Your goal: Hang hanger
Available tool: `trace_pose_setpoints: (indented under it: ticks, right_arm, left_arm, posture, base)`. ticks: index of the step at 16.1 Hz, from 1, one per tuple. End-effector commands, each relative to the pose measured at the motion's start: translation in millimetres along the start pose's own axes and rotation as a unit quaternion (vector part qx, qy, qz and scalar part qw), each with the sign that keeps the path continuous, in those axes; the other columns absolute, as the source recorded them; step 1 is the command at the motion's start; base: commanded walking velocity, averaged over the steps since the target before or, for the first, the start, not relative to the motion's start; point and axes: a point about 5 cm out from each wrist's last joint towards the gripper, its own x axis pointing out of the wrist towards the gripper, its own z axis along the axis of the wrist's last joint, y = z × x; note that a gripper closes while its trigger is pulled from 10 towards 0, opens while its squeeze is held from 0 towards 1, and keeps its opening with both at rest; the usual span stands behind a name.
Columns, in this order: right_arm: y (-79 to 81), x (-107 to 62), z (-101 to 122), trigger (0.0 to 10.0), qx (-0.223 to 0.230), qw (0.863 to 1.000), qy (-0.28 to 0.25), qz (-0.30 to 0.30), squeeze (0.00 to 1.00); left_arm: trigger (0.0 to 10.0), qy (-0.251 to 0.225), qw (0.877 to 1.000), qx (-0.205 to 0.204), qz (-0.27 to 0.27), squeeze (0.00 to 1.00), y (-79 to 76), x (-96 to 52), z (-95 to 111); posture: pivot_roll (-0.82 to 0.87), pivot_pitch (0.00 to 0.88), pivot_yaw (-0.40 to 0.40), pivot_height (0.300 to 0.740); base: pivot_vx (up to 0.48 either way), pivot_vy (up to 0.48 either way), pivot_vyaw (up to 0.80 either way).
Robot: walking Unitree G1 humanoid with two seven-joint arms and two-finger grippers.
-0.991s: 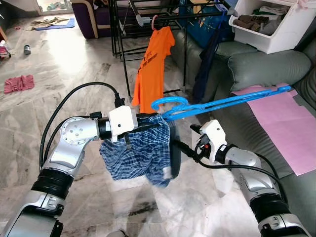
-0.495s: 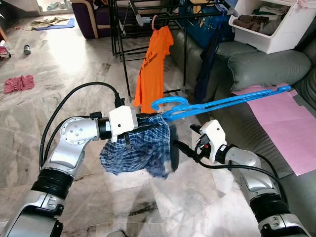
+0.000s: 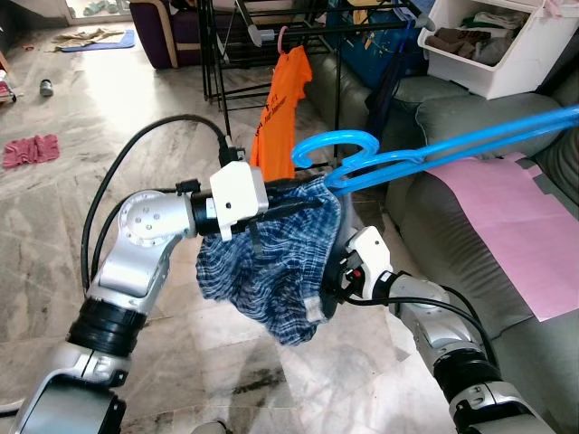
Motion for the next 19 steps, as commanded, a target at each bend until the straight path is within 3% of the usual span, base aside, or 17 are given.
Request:
trace_pose_setpoints:
  ticks: [1,5,10,12,14,18,19]
  right_arm:
    - [-1.0,0.8,2,10.0,0.005,1.000,-0.007,-0.005,0.00]
    - [-9.7,4.0,2,10.0,-0.013,0.999,0.005,-0.039,0.00]
    - [-30.5,1.1,6,10.0,-0.040,0.988,0.013,-0.146,0.00]
    - [-24.0,6.6,16,10.0,-0.038,0.992,-0.028,-0.116,0.00]
    - [-24.5,7.4,19,10.0,-0.051,0.991,-0.027,-0.118,0.00]
    - [-30.3,5.4,4,10.0,0.003,0.989,0.008,-0.149,0.00]
    - [-28.0,7.7,-1,10.0,0.046,0.986,0.009,-0.158,0.00]
  left_arm:
    - [0.0,0.003,1.000,0.003,0.000,0.00,-3.0,-0.1,-1]
    - [0.0,-0.017,1.000,-0.002,0.003,0.00,-1.0,7.3,14]
    - [0.0,-0.038,0.999,0.018,0.022,0.00,15.4,6.1,36]
    - [0.0,-0.034,0.999,0.017,0.033,0.00,18.7,1.8,37]
    - [0.0,-0.033,0.999,0.015,0.034,0.00,17.4,1.9,36]
    - [0.0,-0.056,0.998,0.011,0.038,0.00,20.3,8.3,47]
    - [0.0,-0.070,0.997,0.009,0.043,0.00,24.7,9.4,55]
  posture:
    - [0.09,0.105,-0.081,0.740]
    - [0.09,0.107,-0.084,0.740]
    - [0.11,0.105,-0.098,0.740]
    - [0.12,0.105,-0.109,0.740]
    - [0.11,0.104,-0.110,0.740]
    - [0.11,0.102,-0.110,0.740]
    - [0.11,0.102,-0.110,0.740]
  base:
    - [0.000,0.000,0.00]
    - [0.000,0.000,0.00]
    - [0.000,0.000,0.00]
    - [0.000,0.000,0.00]
    - [0.000,0.000,0.00]
    - [0.000,0.000,0.00]
    - [0.000,0.000,0.00]
